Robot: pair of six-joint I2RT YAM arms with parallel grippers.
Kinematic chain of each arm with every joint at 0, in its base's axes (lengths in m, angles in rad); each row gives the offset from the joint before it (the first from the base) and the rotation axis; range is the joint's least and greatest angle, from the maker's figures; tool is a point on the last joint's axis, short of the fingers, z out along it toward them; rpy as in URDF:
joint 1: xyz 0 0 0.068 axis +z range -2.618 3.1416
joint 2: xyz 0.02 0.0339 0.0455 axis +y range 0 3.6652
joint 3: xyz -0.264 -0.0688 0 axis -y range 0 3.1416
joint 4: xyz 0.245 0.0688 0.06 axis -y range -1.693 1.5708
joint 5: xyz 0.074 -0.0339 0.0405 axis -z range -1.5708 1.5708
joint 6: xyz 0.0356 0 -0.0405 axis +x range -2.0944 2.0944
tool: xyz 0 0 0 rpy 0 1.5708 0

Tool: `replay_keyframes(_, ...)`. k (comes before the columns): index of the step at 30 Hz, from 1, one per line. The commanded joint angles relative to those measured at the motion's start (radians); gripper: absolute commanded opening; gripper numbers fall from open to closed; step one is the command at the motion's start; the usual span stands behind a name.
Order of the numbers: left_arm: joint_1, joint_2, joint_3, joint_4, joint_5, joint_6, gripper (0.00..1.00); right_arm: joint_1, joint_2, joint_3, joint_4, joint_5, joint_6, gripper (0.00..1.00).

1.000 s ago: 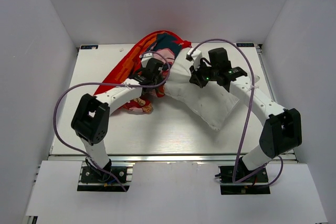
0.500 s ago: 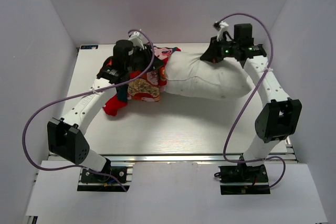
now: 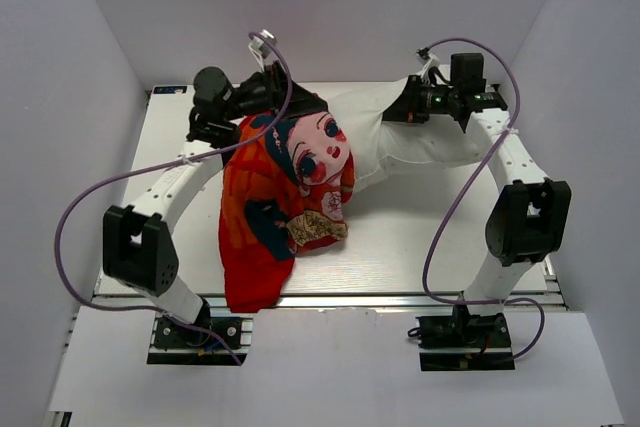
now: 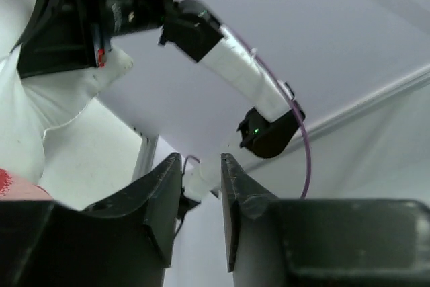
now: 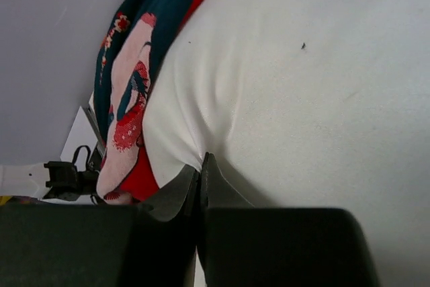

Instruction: Put the pillow into the pillowcase

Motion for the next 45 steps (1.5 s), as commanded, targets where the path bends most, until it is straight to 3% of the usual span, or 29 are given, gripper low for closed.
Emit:
replay_keyframes(1,-0.001,0.037,-0.043,0.093,0.086,-0.132,0.47,0.030,-0.071,-0.013,0.078,-0.002,0.003,0.00)
replay_keyframes(2,-0.003,0.034,-0.032,0.018,0.072,-0.023,0.47,0.033,-0.071,-0.007,0.067,0.019,-0.022,0.00)
replay_keyframes(3,-0.004,0.025,0.033,-0.251,0.025,0.075,0.48,0.039,-0.073,-0.003,0.052,0.080,-0.043,0.00)
replay_keyframes(4,-0.013,0.022,0.086,-0.442,-0.024,0.314,0.54,0.041,-0.074,-0.002,0.052,0.107,-0.072,0.00)
replay_keyframes(6,-0.032,0.036,0.255,-0.908,-0.206,0.500,0.58,0.050,-0.055,0.016,0.041,0.174,-0.100,0.00)
replay_keyframes(9,-0.069,0.030,0.310,-1.205,-0.386,0.626,0.66,0.070,0.000,0.079,-0.002,0.249,-0.144,0.00)
replay_keyframes(10,-0.081,0.005,0.302,-1.254,-0.502,0.642,0.69,0.076,0.016,0.093,-0.017,0.269,-0.155,0.00)
replay_keyframes(14,-0.170,-0.026,0.269,-1.453,-0.728,0.697,0.72,0.093,0.099,0.147,0.016,0.404,-0.126,0.00)
replay_keyframes(19,-0.280,0.008,0.298,-1.547,-0.874,0.720,0.73,0.094,0.209,0.286,0.128,0.594,-0.014,0.00)
replay_keyframes(22,-0.375,0.066,0.396,-1.585,-0.969,0.755,0.74,0.111,0.286,0.367,0.170,0.711,-0.003,0.00)
replay_keyframes(27,-0.466,0.276,0.581,-1.679,-1.278,0.803,0.78,0.122,0.314,0.394,0.181,0.678,0.012,0.00)
replay_keyframes(32,-0.477,0.381,0.651,-1.538,-1.313,0.800,0.79,0.122,0.266,0.322,0.165,0.626,0.020,0.00)
replay_keyframes(35,-0.475,0.451,0.718,-1.555,-1.374,0.800,0.80,0.124,0.225,0.258,0.179,0.606,0.020,0.00)
replay_keyframes(38,-0.474,0.517,0.756,-1.607,-1.534,0.778,0.78,0.122,0.189,0.211,0.197,0.592,0.024,0.00)
replay_keyframes(40,-0.468,0.514,0.723,-1.599,-1.606,0.774,0.72,0.122,0.179,0.202,0.196,0.586,0.023,0.00)
replay_keyframes(44,-0.434,0.432,0.632,-1.559,-1.623,0.775,0.31,0.124,0.165,0.193,0.193,0.576,-0.006,0.00)
replay_keyframes(45,-0.416,0.410,0.628,-1.564,-1.628,0.772,0.16,0.122,0.163,0.188,0.193,0.578,-0.011,0.00)
